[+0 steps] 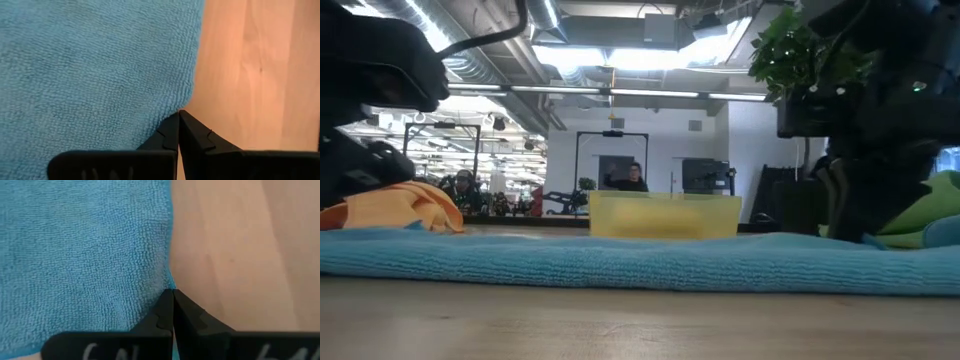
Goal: Fold microfiber towels
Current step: Fold the left blue microfiber towel
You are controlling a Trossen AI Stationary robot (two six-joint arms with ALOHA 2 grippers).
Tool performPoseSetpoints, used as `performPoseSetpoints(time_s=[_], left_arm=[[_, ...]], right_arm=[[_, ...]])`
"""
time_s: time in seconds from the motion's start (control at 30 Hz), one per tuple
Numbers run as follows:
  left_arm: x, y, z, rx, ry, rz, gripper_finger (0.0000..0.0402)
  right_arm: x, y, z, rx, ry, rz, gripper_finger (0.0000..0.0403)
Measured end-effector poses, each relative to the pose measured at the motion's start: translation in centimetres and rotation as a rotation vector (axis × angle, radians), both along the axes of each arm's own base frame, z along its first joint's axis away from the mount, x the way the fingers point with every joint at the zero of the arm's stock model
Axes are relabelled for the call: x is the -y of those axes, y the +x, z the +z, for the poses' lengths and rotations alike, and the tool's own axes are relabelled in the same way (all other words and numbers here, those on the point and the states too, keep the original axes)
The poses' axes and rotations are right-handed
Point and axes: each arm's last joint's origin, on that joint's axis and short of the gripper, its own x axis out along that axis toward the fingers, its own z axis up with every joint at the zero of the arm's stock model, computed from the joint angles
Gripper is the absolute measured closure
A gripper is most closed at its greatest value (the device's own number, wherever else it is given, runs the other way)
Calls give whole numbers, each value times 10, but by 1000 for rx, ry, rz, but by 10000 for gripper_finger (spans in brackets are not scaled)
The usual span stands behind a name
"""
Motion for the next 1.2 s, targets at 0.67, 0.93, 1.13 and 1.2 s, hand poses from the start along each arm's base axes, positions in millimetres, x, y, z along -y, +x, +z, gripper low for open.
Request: performPoseSetpoints(time_s=[0.67, 0.93, 1.13, 1.2], left_arm=[[-27, 13, 0, 4, 107, -41, 401], [-31, 13, 0, 7, 174, -40, 401], [-40, 13, 0, 7, 292, -36, 401], [-43, 14, 0, 14, 337, -40, 401]], right_arm=[[-26, -9, 0, 5, 107, 14, 400], [-33, -13, 0, 7, 122, 20, 400], [-36, -12, 1, 7, 169, 28, 400], [-38, -12, 1, 13, 181, 26, 400]])
